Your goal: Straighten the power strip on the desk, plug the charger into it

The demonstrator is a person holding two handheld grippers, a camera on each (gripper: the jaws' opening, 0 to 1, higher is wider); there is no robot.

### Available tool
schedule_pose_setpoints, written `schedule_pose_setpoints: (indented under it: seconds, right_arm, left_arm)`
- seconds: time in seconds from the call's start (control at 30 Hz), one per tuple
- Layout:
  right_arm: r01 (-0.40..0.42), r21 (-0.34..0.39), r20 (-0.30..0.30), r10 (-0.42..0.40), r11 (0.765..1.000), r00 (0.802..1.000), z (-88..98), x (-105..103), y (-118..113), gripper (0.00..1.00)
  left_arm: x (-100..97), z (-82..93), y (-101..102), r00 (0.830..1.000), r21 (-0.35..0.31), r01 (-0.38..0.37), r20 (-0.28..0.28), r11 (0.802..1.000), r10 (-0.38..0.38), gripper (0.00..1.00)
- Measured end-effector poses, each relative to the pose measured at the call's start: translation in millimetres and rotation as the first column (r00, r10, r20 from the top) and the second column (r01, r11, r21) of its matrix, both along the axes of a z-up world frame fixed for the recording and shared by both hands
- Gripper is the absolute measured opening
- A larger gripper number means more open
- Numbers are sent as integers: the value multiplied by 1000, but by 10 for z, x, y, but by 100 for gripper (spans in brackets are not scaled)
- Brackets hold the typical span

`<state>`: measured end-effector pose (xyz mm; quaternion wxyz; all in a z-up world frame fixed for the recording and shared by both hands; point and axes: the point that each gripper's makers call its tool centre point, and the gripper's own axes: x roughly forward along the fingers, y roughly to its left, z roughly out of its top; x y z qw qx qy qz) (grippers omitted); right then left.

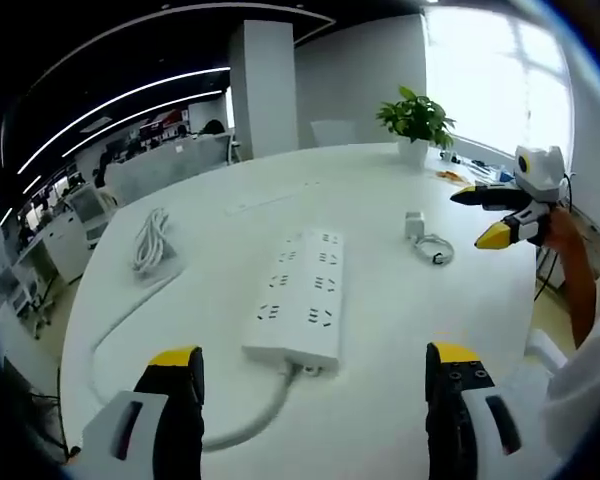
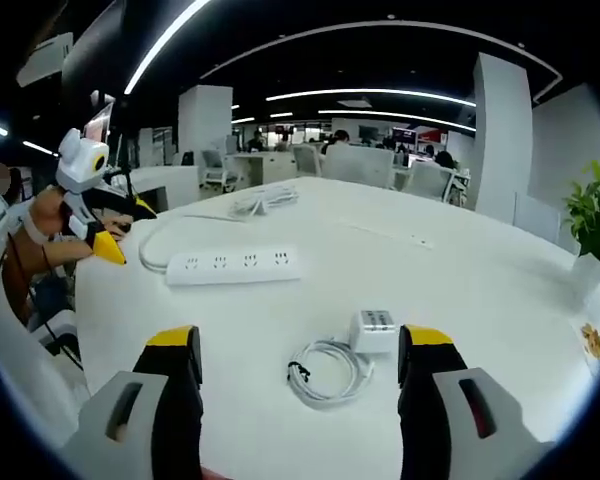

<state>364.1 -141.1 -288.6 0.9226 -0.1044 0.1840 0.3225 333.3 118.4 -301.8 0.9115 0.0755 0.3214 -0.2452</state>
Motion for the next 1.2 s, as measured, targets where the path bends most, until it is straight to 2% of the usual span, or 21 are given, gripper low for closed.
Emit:
schedule_pose_setpoints:
  seconds: [0.2,0.33,0.53,0.63,0.8,0.93,1.03,1.2]
  right_arm:
    - [-13,19,-10,13,1000,1000,-41,21,81,79]
    - [-33,20,-9,34,999,999,-23,8,144,79]
    - [-57,38,-4,57,998,998,1,-42,238,79]
    - [-60,50,-5,60,997,998,7,-57,249,79]
    - [-52,50,-12,52,997,999,-31,-38,231,79]
    - [-61,53,-19,62,997,998,-49,-41,251,79]
    - [-60,53,-22,62,997,998,-73,-18,251,79]
    - [-68,59,-30,70,996,997,-95,-26,267,79]
  left_arm:
    - [44,-34,-94,1000,-23,16,6,1000,-16,92]
    - [119,39,-135,998,-50,21,54,999,-18,92]
    - [239,73,-233,997,-104,34,79,994,-25,94]
    - [290,44,-280,996,-80,53,79,995,-47,94]
    - [405,-65,-275,996,6,66,56,998,-66,95]
    - [516,-99,-358,996,-6,77,55,997,-76,93]
    - [575,-188,-423,994,-19,105,24,994,-104,87]
    - [761,-302,-389,997,7,81,-8,997,-81,96]
